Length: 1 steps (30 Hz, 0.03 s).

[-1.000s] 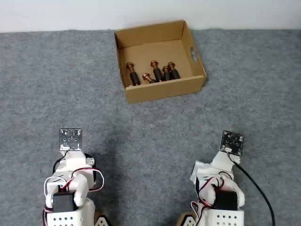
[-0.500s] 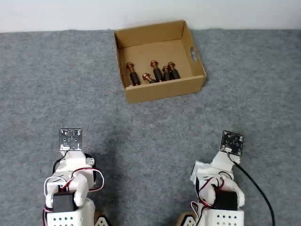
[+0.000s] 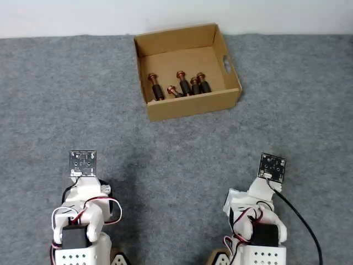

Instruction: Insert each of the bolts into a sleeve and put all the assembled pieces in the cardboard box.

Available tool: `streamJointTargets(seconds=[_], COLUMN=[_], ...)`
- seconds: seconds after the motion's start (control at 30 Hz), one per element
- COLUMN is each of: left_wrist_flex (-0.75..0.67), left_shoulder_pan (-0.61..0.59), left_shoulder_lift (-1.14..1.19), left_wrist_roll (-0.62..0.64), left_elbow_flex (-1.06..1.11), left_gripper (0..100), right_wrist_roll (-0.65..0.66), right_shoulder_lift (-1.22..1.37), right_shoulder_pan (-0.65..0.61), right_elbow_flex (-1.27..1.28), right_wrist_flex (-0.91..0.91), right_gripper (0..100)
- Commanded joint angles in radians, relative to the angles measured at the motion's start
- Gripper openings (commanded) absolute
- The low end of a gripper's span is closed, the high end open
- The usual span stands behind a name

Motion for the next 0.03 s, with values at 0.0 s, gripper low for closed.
streamJointTargets(seconds=[0.0], left_wrist_flex=[0.005], left_shoulder_pan=[-0.009], left_shoulder_lift=[-0.009], left_wrist_roll=[-0.002], left_elbow_flex=[-0.002], left_gripper=[1], right_wrist_roll=[-0.005], right_shoulder_lift=[-0.008], right_shoulder_pan=[0.007], right_elbow_flex=[0.018], right_wrist_flex=[0.005], right_gripper=[0.9])
